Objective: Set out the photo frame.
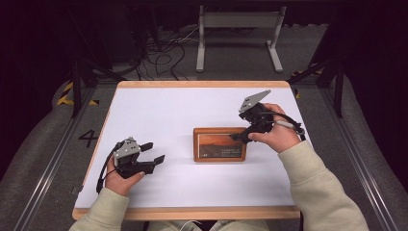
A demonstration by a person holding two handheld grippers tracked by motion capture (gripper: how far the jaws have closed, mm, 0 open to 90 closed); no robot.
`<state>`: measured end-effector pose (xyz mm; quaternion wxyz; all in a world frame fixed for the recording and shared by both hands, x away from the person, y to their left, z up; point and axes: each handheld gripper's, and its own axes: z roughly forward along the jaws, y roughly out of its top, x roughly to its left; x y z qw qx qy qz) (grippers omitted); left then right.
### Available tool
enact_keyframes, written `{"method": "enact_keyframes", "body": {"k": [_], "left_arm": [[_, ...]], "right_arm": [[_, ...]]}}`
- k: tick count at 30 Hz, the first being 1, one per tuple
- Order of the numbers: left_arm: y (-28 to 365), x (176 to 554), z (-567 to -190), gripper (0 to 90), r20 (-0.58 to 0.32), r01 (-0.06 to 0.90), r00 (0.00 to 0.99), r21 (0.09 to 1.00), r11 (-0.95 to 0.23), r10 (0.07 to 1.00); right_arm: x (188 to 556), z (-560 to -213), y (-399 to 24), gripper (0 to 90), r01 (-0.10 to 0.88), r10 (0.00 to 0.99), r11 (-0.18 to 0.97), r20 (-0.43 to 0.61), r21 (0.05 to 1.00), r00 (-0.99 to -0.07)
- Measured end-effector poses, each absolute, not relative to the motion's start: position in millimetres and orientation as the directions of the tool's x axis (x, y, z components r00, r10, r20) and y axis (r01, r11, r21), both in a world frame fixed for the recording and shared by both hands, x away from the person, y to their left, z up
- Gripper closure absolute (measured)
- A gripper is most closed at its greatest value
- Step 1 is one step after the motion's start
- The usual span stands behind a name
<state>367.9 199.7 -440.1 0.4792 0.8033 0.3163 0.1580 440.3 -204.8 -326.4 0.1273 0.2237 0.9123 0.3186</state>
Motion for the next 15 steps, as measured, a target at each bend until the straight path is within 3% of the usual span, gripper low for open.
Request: {"method": "enact_keyframes", "body": {"k": [15], "left_arm": [[197, 370, -439, 26.9, -0.074, 0.369, 0.749, 0.872, -0.321, 0.659]], "right_arm": [[419, -322, -260, 12.3, 0.381, 0.589, 0.606, -0.072, 0.698, -0.805]]}}
